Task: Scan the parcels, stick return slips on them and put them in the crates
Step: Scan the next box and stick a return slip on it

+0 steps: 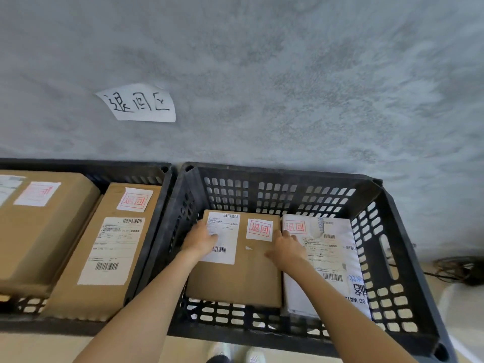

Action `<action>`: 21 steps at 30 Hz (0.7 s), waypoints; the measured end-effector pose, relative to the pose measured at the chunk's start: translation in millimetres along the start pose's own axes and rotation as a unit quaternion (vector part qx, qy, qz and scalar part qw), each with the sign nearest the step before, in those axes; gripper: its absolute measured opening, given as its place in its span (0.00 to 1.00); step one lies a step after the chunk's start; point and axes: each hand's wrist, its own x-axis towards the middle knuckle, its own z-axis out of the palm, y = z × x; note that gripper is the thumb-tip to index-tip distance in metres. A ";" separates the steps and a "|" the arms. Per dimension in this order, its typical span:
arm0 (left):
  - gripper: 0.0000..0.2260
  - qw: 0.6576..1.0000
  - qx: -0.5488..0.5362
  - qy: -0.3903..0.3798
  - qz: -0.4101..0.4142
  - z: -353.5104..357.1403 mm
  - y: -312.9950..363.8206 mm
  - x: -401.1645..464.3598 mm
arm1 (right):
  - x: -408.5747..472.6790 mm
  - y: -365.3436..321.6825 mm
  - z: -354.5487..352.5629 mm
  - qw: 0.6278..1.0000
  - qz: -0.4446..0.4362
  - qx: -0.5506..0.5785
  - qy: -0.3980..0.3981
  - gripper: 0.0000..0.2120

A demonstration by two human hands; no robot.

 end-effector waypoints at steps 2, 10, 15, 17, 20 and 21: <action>0.21 0.987 0.126 0.043 0.092 -13.1 9.1 -15.2 | -2.1 -3.6 -14.9 0.992 -0.050 -0.111 0.043 0.28; 0.24 0.926 0.233 0.184 0.234 -107.8 41.6 -63.7 | -37.3 -55.7 -115.2 0.943 -0.171 -0.178 0.221 0.22; 0.22 0.909 0.266 0.238 0.213 -196.8 30.5 -103.8 | -80.9 -121.1 -172.5 0.908 -0.247 -0.159 0.299 0.25; 0.21 0.906 0.259 0.273 0.195 -232.8 13.4 -125.1 | -103.4 -157.6 -185.7 0.892 -0.278 -0.152 0.323 0.25; 0.21 0.895 0.251 0.332 0.158 -284.3 -30.0 -166.1 | -147.3 -222.9 -186.7 0.860 -0.327 -0.144 0.366 0.24; 0.21 0.892 0.257 0.342 0.147 -299.2 -49.8 -181.1 | -163.6 -245.9 -179.7 0.850 -0.343 -0.137 0.375 0.24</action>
